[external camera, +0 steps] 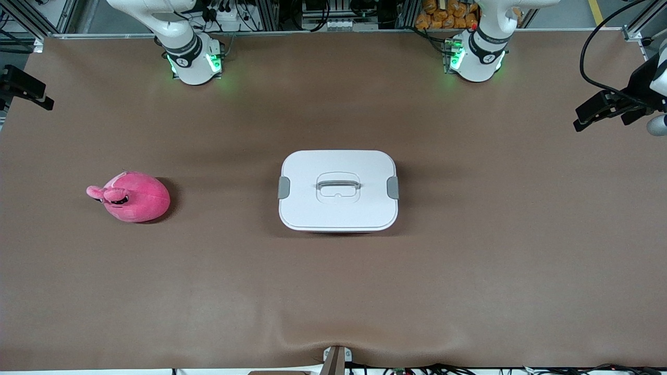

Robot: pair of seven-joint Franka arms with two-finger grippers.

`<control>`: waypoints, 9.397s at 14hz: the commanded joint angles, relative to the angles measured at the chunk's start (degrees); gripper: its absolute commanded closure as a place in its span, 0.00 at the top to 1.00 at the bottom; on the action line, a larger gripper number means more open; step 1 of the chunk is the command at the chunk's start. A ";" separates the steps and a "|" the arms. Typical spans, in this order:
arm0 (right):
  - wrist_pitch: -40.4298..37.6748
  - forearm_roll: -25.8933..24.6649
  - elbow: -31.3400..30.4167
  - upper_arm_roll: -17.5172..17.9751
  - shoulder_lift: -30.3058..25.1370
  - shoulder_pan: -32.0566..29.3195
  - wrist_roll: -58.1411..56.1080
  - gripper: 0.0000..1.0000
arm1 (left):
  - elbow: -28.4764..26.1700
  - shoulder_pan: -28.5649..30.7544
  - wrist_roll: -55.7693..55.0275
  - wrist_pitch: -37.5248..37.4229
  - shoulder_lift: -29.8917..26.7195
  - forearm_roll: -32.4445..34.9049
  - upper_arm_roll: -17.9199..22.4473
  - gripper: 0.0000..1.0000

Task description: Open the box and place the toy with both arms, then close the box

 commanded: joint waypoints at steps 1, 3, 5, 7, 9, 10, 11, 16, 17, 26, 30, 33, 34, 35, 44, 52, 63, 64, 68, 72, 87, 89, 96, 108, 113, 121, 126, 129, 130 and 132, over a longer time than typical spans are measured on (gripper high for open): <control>-0.42 0.86 0.55 0.48 -0.20 -0.87 0.80 1.00 | 1.25 0.00 -0.66 -0.40 0.28 1.18 -0.35 1.00; -0.42 0.86 0.55 0.48 -0.12 -0.96 0.80 1.00 | 1.95 0.09 -0.23 -0.48 0.36 1.09 -0.35 1.00; -0.42 0.69 0.55 0.48 0.15 -0.96 0.53 1.00 | 2.04 0.01 0.13 -0.40 0.45 1.18 -0.35 1.00; -0.42 0.69 0.55 0.48 0.15 -0.87 0.62 1.00 | 2.13 -0.17 -0.13 -0.49 0.63 1.18 -0.35 1.00; -0.42 0.69 0.55 0.48 0.15 -0.87 0.62 1.00 | 1.95 0.09 0.04 -0.49 0.63 1.09 -0.35 1.00; -0.42 0.69 0.55 0.48 0.15 -0.87 0.62 1.00 | 1.86 0.09 -0.48 -0.49 0.63 1.00 -0.35 1.00; -0.42 0.69 0.55 0.48 0.15 -0.96 0.71 1.00 | 1.86 0.01 -0.57 -0.57 0.63 1.09 -0.35 1.00; -0.42 0.69 0.55 0.48 0.15 -0.96 0.80 1.00 | 1.95 -0.08 -0.49 -1.98 0.45 1.09 -0.44 1.00; -0.42 0.69 0.55 0.48 0.23 -1.04 0.80 1.00 | 2.04 -0.08 -0.49 -2.07 0.28 1.09 -0.44 1.00; -0.33 0.95 0.55 0.39 0.32 -2.19 0.44 1.00 | 2.21 -0.43 -0.66 -1.98 0.98 0.56 -0.35 1.00; -0.24 1.04 0.64 0.39 0.85 -2.45 0.36 1.00 | 4.41 -0.08 -0.93 -1.37 3.53 0.57 -0.35 1.00; -0.33 0.95 0.72 0.39 0.94 -2.36 0.36 1.00 | 4.41 0.18 -2.15 -1.19 3.70 0.48 -0.17 1.00; -0.33 0.95 0.72 0.39 0.94 -2.45 0.36 1.00 | 4.15 0.09 -3.81 -1.19 3.79 0.39 -0.09 1.00; -0.33 0.86 0.72 0.39 0.94 -2.45 0.36 1.00 | 4.06 0.09 -6.35 -1.54 3.62 0.56 -0.17 1.00; -0.24 0.95 0.72 0.39 1.11 -2.45 0.27 1.00 | 3.80 -1.75 -37.55 -1.54 5.11 -1.98 -3.42 1.00; -0.33 1.12 0.72 0.39 1.20 -3.15 0.36 1.00 | 4.50 -1.93 -64.61 2.14 8.53 -5.85 -10.97 1.00; -0.33 1.12 0.72 0.39 1.47 -3.24 0.36 1.00 | 4.76 -10.19 -97.51 11.91 16.09 -3.49 -14.06 1.00; -0.33 1.12 0.72 0.39 1.55 -3.24 0.27 1.00 | 4.68 -10.19 -98.21 11.91 16.27 -3.48 -14.06 1.00; -0.24 1.12 0.72 0.39 1.55 -3.15 0.27 1.00 | 4.68 -13.08 -102.60 11.91 17.85 -3.30 -13.97 1.00; -0.24 1.12 0.72 0.39 1.55 -3.15 0.27 1.00 | 4.68 -16.51 -110.60 12.08 19.96 -1.19 -14.06 1.00; -0.16 1.12 0.72 0.39 1.82 -3.15 0.36 1.00 | 7.57 -25.92 -127.91 21.49 33.31 6.53 -13.62 1.00; -0.16 1.12 0.72 0.39 1.82 -3.15 0.36 1.00 | 10.11 -26.71 -128.89 21.49 35.60 6.72 -13.62 0.98; -0.33 1.12 0.72 0.39 1.82 -3.15 0.36 1.00 | 12.14 -28.12 -128.89 21.49 38.07 6.98 -13.62 0.87; -0.33 0.95 0.55 0.39 2.08 -3.15 0.27 1.00 | 13.03 -30.14 -129.25 25.44 40.62 7.07 -13.45 0.69; -0.33 1.12 0.64 0.39 3.14 -3.07 0.27 1.00 | 12.94 -31.02 -131.09 26.41 40.71 7.07 -13.53 0.65; -0.51 1.04 0.46 0.48 3.49 -2.72 0.09 1.00 | 12.94 -31.90 -131.79 26.85 41.06 6.98 -13.53 0.54; -0.51 1.04 0.46 0.48 3.57 -2.63 0.18 1.00 | 12.85 -32.60 -131.80 26.85 41.15 6.89 -13.53 0.41; -0.51 1.04 0.37 0.48 3.58 -2.71 0.27 1.00 | 12.85 -32.78 -132.93 26.85 41.14 6.98 -13.53 0.37; -0.60 1.04 0.37 0.48 3.58 -2.80 0.27 1.00 | 12.85 -32.78 -132.94 26.85 41.06 7.07 -13.53 0.33; -0.60 1.04 0.46 0.48 3.58 -2.54 0.18 1.00 | 12.85 -32.78 -132.94 26.85 41.06 7.07 -13.53 0.28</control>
